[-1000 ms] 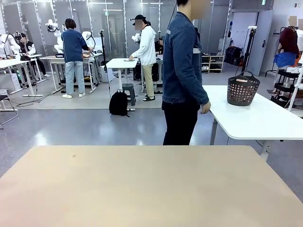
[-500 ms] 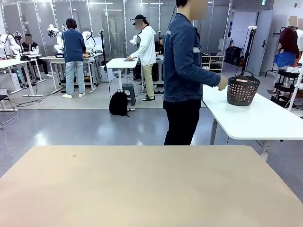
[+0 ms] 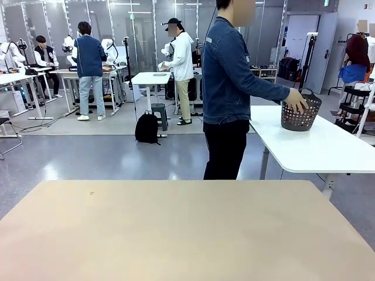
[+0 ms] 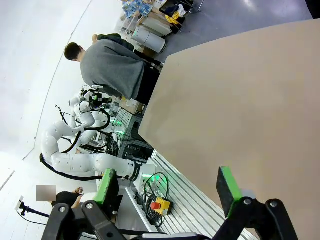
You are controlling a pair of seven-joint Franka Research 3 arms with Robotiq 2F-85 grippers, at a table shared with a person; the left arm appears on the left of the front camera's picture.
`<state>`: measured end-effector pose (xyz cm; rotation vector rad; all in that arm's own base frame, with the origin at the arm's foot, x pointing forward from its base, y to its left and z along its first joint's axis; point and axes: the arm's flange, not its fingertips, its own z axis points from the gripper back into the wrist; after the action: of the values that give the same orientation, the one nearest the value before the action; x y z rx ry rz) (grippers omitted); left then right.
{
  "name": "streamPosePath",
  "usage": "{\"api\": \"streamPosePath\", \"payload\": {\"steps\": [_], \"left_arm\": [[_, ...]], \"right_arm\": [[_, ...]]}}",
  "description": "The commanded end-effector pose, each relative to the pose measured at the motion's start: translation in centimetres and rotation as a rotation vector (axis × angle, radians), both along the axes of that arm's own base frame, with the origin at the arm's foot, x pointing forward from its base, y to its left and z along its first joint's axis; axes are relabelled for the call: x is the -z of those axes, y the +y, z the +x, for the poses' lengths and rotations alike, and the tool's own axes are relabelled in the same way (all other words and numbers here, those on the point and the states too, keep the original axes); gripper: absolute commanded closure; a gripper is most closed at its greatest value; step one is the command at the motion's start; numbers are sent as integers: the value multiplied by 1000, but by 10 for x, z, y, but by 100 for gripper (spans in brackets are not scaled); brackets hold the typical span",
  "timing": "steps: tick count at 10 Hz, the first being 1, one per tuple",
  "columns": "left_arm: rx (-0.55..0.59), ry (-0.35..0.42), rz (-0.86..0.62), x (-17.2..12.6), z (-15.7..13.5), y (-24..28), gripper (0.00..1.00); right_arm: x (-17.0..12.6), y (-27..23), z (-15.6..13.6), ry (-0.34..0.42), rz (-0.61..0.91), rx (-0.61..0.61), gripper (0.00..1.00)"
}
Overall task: Fold the towel.
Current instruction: Grab the top end of the 100 cm Hotel Towel extended by the human.
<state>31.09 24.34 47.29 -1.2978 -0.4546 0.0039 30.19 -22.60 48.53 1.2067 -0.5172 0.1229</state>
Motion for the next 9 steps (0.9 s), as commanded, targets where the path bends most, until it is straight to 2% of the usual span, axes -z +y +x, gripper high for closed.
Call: {"api": "streamPosePath", "payload": {"steps": [1,9], "left_arm": [[15,-14,-11,1,-1,2,0],[15,-14,-11,1,-1,2,0]], "right_arm": [[-1,-1,2,-14,19,3,0],[-1,-1,2,-14,19,3,0]]}}
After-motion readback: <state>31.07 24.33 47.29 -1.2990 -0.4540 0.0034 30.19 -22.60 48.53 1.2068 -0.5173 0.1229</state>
